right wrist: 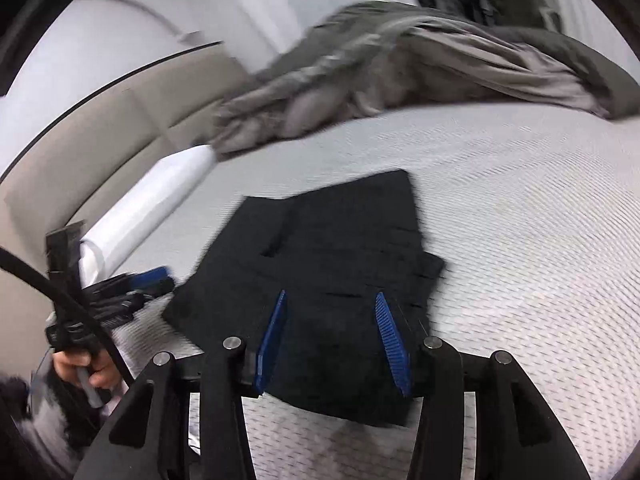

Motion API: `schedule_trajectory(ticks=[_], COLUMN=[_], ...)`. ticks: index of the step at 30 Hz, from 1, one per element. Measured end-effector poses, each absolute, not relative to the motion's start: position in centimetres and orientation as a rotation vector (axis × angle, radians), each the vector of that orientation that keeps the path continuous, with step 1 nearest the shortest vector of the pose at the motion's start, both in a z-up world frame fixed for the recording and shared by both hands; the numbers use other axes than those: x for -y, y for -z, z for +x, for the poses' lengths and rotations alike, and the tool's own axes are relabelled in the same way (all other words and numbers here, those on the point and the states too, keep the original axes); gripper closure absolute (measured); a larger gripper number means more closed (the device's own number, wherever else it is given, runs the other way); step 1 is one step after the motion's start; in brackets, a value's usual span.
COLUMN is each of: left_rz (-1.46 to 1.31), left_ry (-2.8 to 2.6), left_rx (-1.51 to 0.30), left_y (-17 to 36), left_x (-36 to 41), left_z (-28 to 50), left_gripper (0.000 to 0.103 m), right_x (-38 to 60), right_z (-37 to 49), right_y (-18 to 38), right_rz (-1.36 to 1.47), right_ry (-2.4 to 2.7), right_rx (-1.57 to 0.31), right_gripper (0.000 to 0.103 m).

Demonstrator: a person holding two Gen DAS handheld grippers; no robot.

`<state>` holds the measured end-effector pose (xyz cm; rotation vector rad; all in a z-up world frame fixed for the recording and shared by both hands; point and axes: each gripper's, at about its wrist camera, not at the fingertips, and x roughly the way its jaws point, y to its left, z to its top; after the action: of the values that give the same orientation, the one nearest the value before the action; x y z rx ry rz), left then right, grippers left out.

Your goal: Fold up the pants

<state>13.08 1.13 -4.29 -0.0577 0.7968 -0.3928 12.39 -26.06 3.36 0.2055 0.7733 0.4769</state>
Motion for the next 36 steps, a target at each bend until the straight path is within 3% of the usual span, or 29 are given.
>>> schedule_trajectory(ticks=[6,9,13,21,23,29,36], left_rz=[0.052,0.053,0.07,0.034,-0.009,0.036,0.046], left_ry=[0.476,0.496,0.48,0.413,0.399,0.39,0.367], left_rx=[-0.852,-0.872,-0.87,-0.797,-0.798,-0.867,-0.896], left_y=[8.0,8.3,7.3,4.1,4.0,7.2,7.4], left_x=[1.6,1.0,-1.2,-2.7,-2.5,-1.0,-4.4], left_z=[14.9,13.8,11.8,11.7,13.1,16.9,15.0], left_gripper=[0.061,0.061,0.061,0.061,0.06,0.06,0.06], right_x=[19.2,17.7,21.7,24.5,22.3,16.4,22.6], right_z=[15.1,14.9,13.4,12.6,13.7,17.0,15.6], right_y=[1.3,2.7,1.9,-0.5,-0.5,2.9,2.5], right_rz=[0.095,-0.114,-0.231,-0.071,-0.052,-0.151,-0.255], right_ry=[-0.543,-0.496,-0.346,-0.363,-0.382,-0.415,-0.22], right_rx=[-0.89,-0.87,-0.828,-0.777,-0.775,-0.865,-0.836], right_gripper=[0.056,0.067,0.072,0.068,0.062,0.061,0.064])
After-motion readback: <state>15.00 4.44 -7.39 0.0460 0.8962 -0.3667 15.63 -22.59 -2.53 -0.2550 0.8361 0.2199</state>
